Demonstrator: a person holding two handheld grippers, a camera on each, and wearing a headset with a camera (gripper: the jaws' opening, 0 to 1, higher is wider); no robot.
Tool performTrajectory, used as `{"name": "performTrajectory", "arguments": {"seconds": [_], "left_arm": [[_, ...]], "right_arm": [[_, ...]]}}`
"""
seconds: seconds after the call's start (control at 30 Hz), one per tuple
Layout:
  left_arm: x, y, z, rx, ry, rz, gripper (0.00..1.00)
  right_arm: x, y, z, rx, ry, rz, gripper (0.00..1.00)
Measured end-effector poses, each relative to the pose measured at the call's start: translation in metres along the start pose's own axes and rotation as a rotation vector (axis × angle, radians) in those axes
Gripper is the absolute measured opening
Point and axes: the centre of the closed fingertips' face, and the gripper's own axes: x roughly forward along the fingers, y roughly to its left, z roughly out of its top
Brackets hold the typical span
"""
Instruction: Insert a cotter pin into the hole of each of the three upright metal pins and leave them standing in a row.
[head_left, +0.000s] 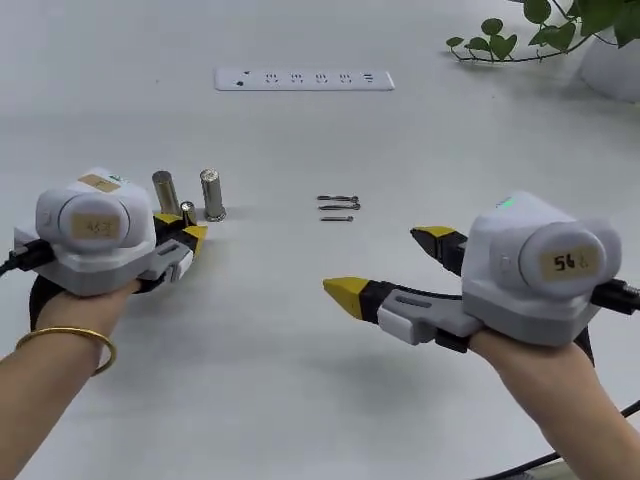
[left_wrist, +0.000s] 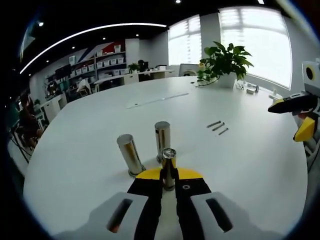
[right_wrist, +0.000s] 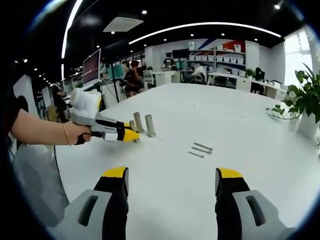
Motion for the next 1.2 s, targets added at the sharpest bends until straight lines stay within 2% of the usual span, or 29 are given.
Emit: {"name": "performTrajectory", "arguments": {"seconds": [0.2,0.33,0.53,0.6,0.73,0.97,1.2], "left_arm": [[-0.005,-0.018,0.003,-0.018,-0.008,0.008,0.06],[-0.007,-0.034,-0.001,-0.032,0.001,0.014,0.06],[-0.010,-0.053,-0.004,-0.053,0.001,0.002,0.06],[-0.011,-0.060,-0.003,-0.077,-0.011,-0.007,0.06],[-0.012,-0.072,-0.003,-0.065,-0.014,-0.014,0.06],[-0.013,-0.085,-0.006,-0.077,-0.019,-0.012,0.06],[-0.014,-0.092,-0.011,-0.029,-0.011,-0.005,0.06]], "right_arm": [[-0.001,0.004,0.001,-0.007,-0.005,0.007,0.67],[-0.003,0.005,0.000,-0.012,-0.004,0.011,0.67],[-0.008,0.006,-0.001,-0.018,-0.001,0.015,0.67],[-0.010,0.006,-0.002,-0.018,0.000,0.015,0.67],[-0.013,0.006,-0.004,-0.021,0.003,0.012,0.67],[-0.016,0.007,-0.005,-0.026,0.006,0.012,0.67],[-0.018,0.007,-0.005,-0.021,0.002,0.011,0.66]]}}
